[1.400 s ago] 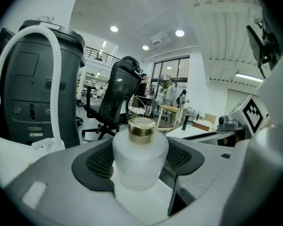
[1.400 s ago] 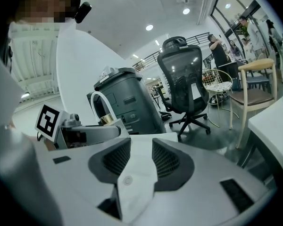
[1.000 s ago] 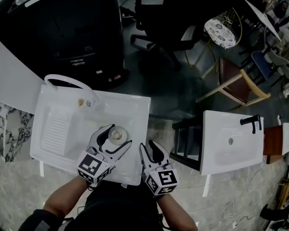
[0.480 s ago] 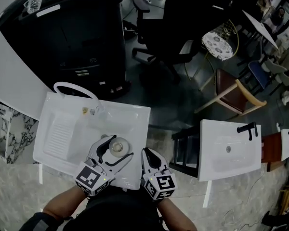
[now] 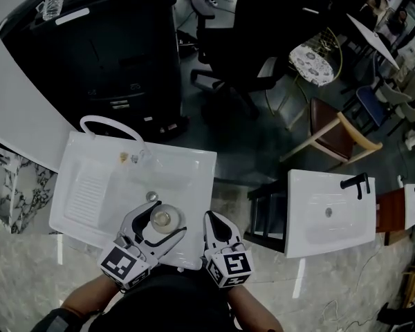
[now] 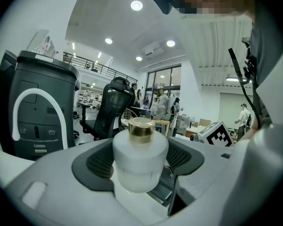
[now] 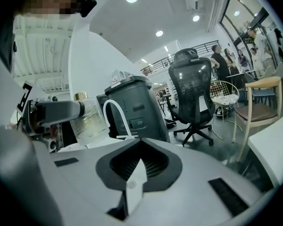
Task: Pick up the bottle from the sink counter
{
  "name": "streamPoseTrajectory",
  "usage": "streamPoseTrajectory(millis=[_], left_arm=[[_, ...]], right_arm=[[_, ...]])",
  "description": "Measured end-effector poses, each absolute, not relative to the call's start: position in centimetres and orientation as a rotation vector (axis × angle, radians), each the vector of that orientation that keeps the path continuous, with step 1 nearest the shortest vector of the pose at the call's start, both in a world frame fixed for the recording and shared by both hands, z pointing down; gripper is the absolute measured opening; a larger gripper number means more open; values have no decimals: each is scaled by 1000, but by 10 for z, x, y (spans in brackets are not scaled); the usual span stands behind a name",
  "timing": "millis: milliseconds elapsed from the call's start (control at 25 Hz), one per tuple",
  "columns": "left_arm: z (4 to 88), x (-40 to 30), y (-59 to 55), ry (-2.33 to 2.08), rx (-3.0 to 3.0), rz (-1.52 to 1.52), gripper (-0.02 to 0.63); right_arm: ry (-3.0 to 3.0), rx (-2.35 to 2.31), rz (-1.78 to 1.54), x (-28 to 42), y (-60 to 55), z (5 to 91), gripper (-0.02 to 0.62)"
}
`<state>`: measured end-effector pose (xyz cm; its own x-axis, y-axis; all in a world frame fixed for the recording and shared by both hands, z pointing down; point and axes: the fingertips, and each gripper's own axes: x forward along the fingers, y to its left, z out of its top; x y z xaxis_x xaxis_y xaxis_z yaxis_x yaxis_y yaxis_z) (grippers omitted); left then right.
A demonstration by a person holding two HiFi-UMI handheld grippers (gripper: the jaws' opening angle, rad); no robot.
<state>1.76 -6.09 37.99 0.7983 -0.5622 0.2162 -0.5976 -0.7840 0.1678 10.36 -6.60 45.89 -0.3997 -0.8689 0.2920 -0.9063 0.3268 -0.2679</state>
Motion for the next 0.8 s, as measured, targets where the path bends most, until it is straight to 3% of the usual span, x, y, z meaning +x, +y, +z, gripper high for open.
streamPoseTrajectory(millis=[800], left_arm=[[384, 14, -51, -895, 2773, 247, 336]], right_arm=[[-2523, 1777, 426, 106, -68, 422, 8]])
